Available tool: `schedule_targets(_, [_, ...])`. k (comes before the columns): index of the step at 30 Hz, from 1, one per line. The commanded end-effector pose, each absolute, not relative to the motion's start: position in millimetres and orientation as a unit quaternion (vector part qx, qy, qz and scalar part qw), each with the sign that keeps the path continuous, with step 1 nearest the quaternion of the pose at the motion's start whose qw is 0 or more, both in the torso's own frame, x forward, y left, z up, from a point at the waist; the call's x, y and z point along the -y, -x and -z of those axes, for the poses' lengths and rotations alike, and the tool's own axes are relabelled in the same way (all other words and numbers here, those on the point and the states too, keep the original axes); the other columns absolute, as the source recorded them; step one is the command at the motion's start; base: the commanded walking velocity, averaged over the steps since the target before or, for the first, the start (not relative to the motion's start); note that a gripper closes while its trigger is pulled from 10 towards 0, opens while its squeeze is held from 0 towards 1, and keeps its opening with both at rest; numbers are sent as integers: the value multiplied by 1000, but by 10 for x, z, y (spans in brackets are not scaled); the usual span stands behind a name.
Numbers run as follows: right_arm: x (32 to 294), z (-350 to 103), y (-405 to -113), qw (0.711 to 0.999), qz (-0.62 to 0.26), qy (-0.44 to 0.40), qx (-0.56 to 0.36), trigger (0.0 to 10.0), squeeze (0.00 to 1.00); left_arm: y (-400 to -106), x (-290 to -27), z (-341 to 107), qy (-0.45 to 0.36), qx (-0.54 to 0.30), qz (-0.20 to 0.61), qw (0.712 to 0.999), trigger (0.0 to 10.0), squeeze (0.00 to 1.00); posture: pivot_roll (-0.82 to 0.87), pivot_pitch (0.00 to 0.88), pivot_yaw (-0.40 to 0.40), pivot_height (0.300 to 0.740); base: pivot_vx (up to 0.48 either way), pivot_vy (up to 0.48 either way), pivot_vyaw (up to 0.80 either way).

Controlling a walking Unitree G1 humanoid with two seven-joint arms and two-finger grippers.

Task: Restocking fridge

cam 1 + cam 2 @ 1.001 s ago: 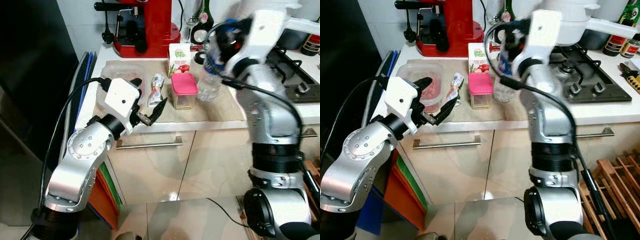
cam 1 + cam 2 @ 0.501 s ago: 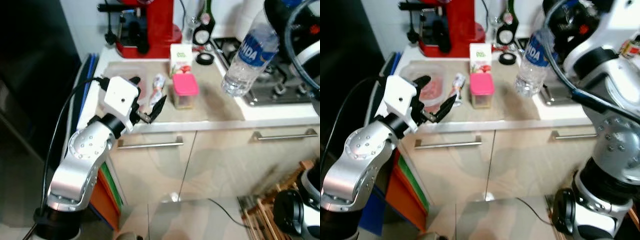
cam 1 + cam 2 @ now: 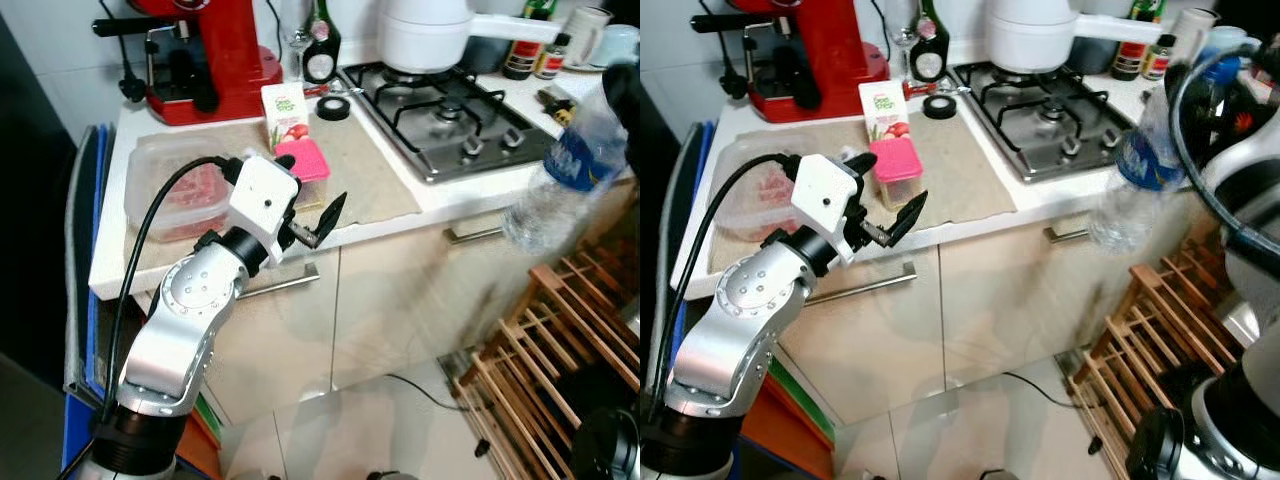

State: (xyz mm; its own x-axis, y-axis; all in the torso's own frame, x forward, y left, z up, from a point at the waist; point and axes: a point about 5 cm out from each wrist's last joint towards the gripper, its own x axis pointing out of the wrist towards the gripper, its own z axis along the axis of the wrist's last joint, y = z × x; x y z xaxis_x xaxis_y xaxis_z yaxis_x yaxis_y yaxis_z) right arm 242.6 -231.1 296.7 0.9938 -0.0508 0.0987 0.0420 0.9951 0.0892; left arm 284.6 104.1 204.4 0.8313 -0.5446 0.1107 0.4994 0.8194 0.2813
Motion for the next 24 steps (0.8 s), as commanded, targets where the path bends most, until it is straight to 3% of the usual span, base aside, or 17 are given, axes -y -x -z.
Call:
schedule_targets(1, [2277,-3012,-2371,997,30,-29,66,10000,0,-2854,-1044,-2006,-133,90,269,950,10000,0,-95,0,34,740,0,0,-800])
schedule_targets(6, [2262,-2796,-2366,997,71,16,30,10000,0,-2917,-1116,-1905,-126,69,220,965,10000,0,-98,0,35,740,0,0,-800])
schedule_targets(7, [2175,-2601,-2376,997,72,19,10,10000,0,-2969,-1226,-1816,-116,51,168,978,10000,0,-98,0,31,740,0,0,-788])
schedule_targets(9, [2109,-2481,-2373,998,68,16,-1,10000,0,-2982,-1278,-1777,-110,43,147,982,10000,0,-96,0,30,740,0,0,-784])
schedule_targets(24, [1875,-2117,-2534,995,78,63,-12,10000,0,-2900,-1253,-1794,-85,46,151,984,10000,0,-58,0,-6,740,0,0,-777])
